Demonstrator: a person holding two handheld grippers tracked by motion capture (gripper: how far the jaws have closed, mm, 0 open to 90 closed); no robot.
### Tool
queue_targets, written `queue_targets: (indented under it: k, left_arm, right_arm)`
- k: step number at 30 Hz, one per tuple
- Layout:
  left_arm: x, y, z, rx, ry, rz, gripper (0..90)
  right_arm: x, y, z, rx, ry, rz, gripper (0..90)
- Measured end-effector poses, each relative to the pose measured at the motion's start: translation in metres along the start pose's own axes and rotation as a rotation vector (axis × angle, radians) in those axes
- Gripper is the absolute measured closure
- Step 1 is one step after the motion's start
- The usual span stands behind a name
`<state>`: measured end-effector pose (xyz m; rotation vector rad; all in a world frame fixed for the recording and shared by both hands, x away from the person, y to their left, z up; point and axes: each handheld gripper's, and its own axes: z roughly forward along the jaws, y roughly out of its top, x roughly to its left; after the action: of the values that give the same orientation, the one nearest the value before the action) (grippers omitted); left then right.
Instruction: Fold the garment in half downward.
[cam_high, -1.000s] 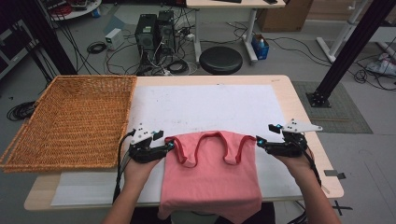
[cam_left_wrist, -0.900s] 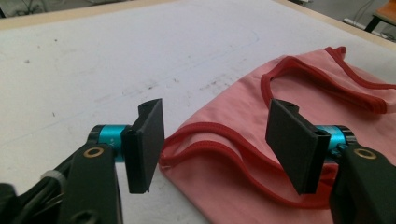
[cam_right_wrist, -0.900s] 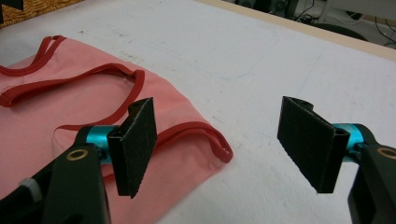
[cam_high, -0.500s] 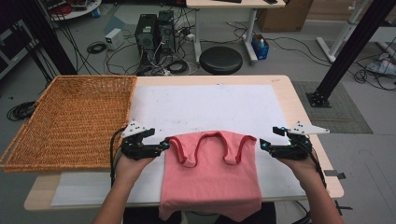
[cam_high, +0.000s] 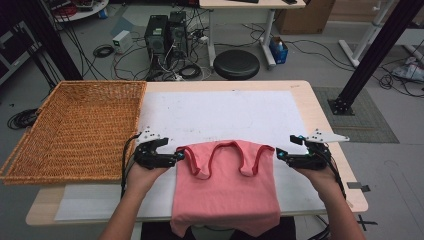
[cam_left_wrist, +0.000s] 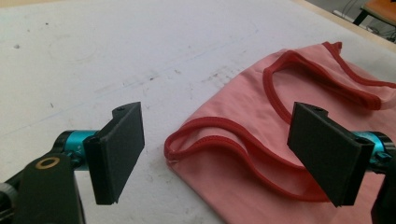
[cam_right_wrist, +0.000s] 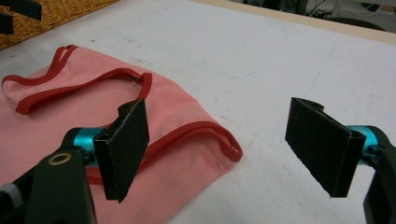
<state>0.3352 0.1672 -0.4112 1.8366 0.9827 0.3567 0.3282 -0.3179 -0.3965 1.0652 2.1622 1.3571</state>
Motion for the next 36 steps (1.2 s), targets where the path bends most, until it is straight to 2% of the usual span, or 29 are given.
queue_targets:
  k: [2, 7, 11, 18, 22, 23, 26, 27, 28, 29, 32, 33, 35, 36]
  left_arm:
    - [0.002, 0.0, 0.006, 0.029, 0.024, -0.009, 18.7]
    - [0.008, -0.002, 0.017, 0.058, 0.038, -0.039, 18.7]
    - [0.013, -0.006, 0.029, 0.079, 0.052, -0.065, 18.7]
    - [0.018, -0.01, 0.045, 0.107, 0.052, -0.102, 18.7]
    - [0.021, -0.014, 0.053, 0.144, 0.06, -0.116, 18.8]
    - [0.021, -0.014, 0.053, 0.14, 0.065, -0.112, 19.1]
    - [0.019, -0.014, 0.053, 0.144, 0.087, -0.1, 22.4]
    - [0.018, -0.014, 0.053, 0.148, 0.091, -0.086, 25.6]
    - [0.016, -0.014, 0.052, 0.156, 0.092, -0.071, 30.9]
    - [0.014, -0.015, 0.052, 0.163, 0.094, -0.057, 38.2]
    - [0.011, -0.016, 0.051, 0.165, 0.144, 0.006, 55.4]
    - [0.012, -0.016, 0.05, 0.16, 0.128, -0.002, 65.9]
    - [0.012, -0.017, 0.05, 0.156, 0.113, -0.004, 79.6]
    - [0.011, -0.016, 0.051, 0.161, 0.107, 0.025, 81.6]
  right_arm:
    - [-0.001, -0.001, -0.001, -0.004, -0.006, -0.001, 21.0]
    - [-0.01, -0.006, 0.003, 0.025, -0.023, 0.012, 21.0]
    - [-0.016, -0.007, 0.014, 0.063, -0.022, 0.008, 21.0]
    - [-0.027, -0.009, 0.038, 0.128, -0.034, 0.006, 21.1]
    - [-0.03, -0.013, 0.054, 0.204, -0.027, 0.007, 21.3]
    - [-0.03, -0.014, 0.058, 0.223, -0.025, 0.007, 21.5]
    - [-0.026, -0.019, 0.07, 0.278, -0.009, -0.013, 28.4]
    - [-0.024, -0.02, 0.073, 0.286, -0.021, -0.033, 29.7]
    - [-0.021, -0.02, 0.073, 0.28, -0.036, -0.055, 38.9]
    - [-0.02, -0.02, 0.072, 0.274, -0.016, -0.059, 53.2]
    - [-0.014, -0.019, 0.071, 0.27, 0.011, -0.097, 75.3]
    - [-0.011, -0.02, 0.071, 0.269, 0.013, -0.106, 80.2]
    - [-0.009, -0.02, 0.071, 0.269, 0.014, -0.11, 82.4]
    - [-0.008, -0.018, 0.071, 0.276, 0.006, -0.111, 84.2]
